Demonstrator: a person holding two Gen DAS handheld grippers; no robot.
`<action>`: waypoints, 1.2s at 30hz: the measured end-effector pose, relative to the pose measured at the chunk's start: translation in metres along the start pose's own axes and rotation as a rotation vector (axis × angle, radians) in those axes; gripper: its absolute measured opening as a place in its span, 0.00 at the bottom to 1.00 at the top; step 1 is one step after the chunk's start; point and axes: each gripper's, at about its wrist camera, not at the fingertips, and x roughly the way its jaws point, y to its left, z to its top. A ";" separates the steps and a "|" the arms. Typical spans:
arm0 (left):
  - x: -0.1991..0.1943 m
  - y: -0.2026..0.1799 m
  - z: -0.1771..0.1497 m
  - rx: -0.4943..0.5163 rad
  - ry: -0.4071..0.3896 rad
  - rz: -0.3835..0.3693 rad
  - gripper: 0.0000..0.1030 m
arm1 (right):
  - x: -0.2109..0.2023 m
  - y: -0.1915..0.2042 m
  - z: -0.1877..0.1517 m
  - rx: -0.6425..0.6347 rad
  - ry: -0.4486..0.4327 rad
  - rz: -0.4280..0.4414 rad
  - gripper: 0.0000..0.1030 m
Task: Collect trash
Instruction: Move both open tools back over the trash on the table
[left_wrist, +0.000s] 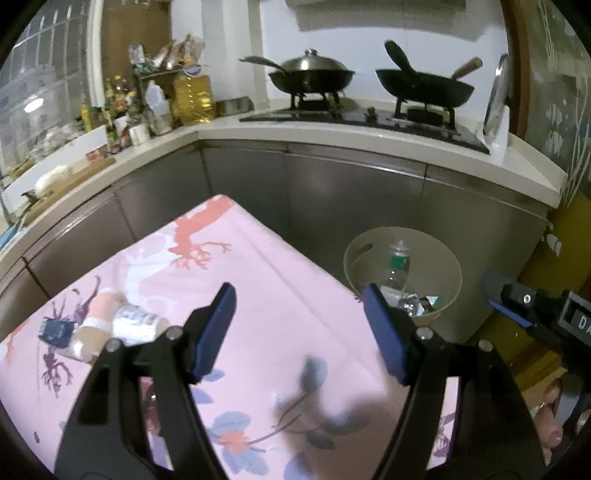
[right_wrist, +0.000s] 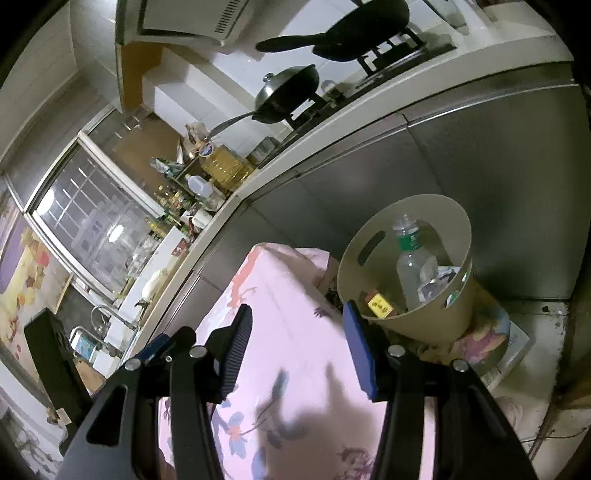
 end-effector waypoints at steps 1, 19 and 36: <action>-0.007 0.004 -0.002 -0.003 -0.011 0.010 0.67 | -0.002 0.005 -0.003 -0.005 0.001 0.001 0.48; -0.067 0.087 -0.044 -0.111 -0.078 0.126 0.67 | 0.001 0.075 -0.044 -0.112 0.040 0.020 0.48; -0.068 0.153 -0.098 -0.211 -0.033 0.203 0.67 | 0.036 0.107 -0.090 -0.195 0.179 -0.011 0.63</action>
